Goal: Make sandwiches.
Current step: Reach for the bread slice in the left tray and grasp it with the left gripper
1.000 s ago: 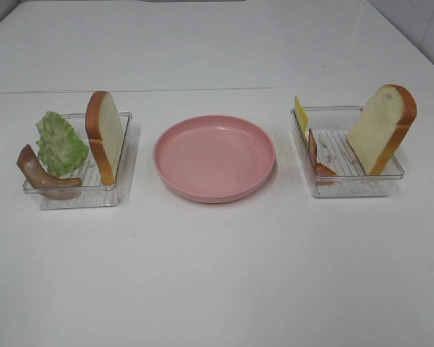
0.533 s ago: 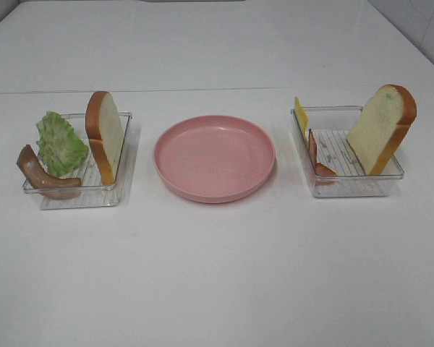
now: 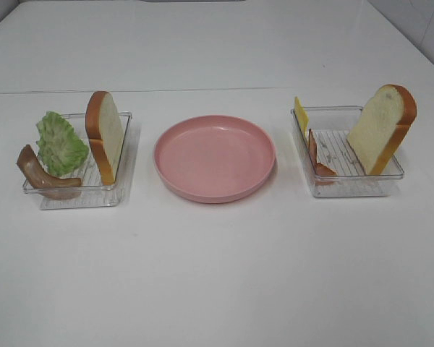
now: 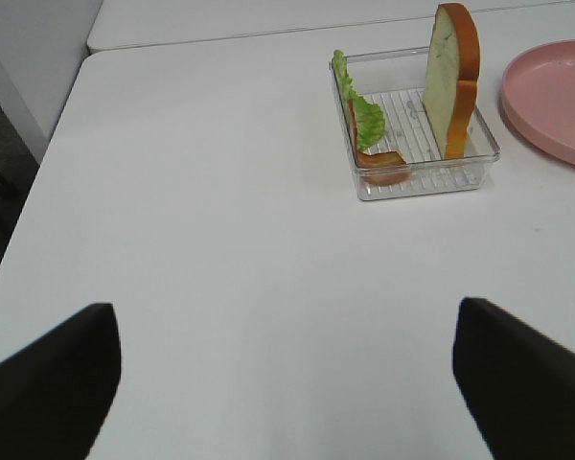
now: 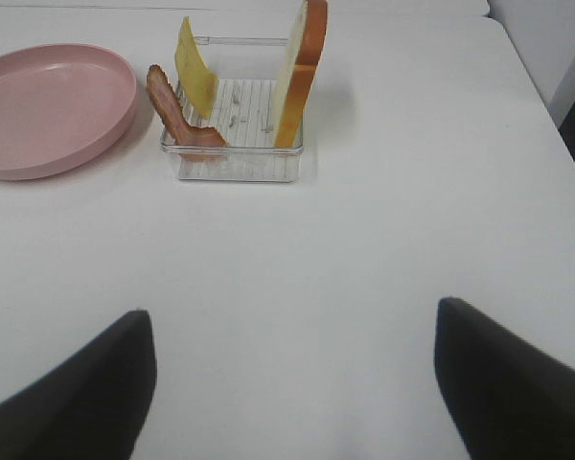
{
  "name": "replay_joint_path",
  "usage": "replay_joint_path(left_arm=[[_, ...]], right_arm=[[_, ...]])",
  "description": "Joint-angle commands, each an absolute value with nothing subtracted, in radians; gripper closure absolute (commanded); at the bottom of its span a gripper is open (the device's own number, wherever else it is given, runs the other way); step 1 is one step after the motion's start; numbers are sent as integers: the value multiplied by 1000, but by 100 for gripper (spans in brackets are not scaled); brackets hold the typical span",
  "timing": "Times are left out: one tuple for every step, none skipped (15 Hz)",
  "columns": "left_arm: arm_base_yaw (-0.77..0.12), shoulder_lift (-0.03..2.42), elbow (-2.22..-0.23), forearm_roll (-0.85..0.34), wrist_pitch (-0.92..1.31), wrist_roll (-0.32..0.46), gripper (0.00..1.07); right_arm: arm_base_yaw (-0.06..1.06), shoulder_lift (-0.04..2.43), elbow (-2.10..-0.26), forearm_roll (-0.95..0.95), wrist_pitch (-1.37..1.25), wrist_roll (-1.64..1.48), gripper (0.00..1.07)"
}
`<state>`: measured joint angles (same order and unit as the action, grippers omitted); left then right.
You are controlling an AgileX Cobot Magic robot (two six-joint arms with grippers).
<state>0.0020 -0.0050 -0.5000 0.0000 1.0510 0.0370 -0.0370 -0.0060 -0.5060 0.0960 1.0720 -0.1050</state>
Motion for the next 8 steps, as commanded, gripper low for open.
replay_joint_path(left_arm=[[2, -18, -499, -6, 1044, 37, 18], [2, 4, -499, -16, 1044, 37, 18], [2, 63, -505, -19, 1037, 37, 18], [2, 117, -520, -19, 1019, 37, 18], [2, 177, -540, -26, 987, 37, 18], [2, 252, -564, -46, 947, 37, 18], [2, 335, -594, -84, 896, 37, 18], [2, 371, -611, -101, 882, 37, 18]], right_arm=[[-45, -20, -506, 97, 1063, -112, 31], [-45, -20, -506, 97, 1063, -112, 31], [-45, -20, -506, 97, 1063, -112, 31], [-45, -20, -506, 97, 1063, -112, 31], [-45, -20, -506, 97, 1063, -112, 31], [-45, -20, -506, 97, 1063, -112, 31], [-45, -20, -506, 97, 1063, -112, 31], [-45, -20, -506, 97, 1063, -112, 31]])
